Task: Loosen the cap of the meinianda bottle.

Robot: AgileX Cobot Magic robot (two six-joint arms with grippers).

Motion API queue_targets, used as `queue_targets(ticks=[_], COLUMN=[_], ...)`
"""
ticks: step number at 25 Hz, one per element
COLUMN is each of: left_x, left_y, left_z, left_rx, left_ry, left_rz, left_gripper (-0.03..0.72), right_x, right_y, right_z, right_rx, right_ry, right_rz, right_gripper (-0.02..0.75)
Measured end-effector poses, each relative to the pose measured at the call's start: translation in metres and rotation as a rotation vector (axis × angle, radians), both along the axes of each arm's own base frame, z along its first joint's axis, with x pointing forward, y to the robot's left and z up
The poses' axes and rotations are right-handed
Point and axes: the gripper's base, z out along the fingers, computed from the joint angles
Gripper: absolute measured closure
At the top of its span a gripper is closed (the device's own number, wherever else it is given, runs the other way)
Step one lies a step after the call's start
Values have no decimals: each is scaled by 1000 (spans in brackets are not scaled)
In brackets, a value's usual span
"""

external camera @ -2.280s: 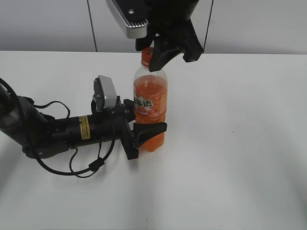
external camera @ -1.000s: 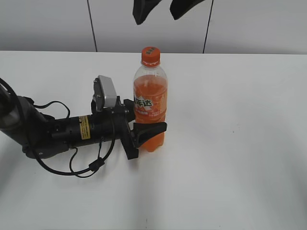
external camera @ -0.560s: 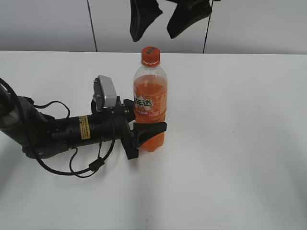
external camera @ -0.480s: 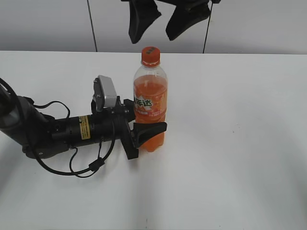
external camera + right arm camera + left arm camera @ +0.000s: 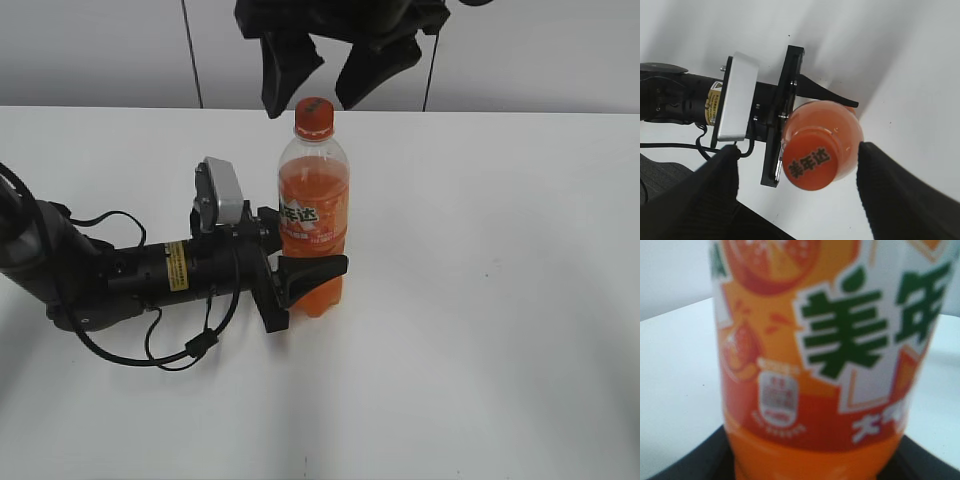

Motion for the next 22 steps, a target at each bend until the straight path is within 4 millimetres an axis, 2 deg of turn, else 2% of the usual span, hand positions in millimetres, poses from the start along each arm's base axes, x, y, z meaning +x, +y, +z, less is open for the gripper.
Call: queue_targets(ticks=[22], left_x=[0], left_y=[0], left_z=[0], left_rx=[0], left_ry=[1], left_rz=[0], left_gripper=[293], right_x=[4], right_y=[2], right_z=[-12], right_rx=[-33], right_ry=[3], right_rz=[30], right_gripper=[197])
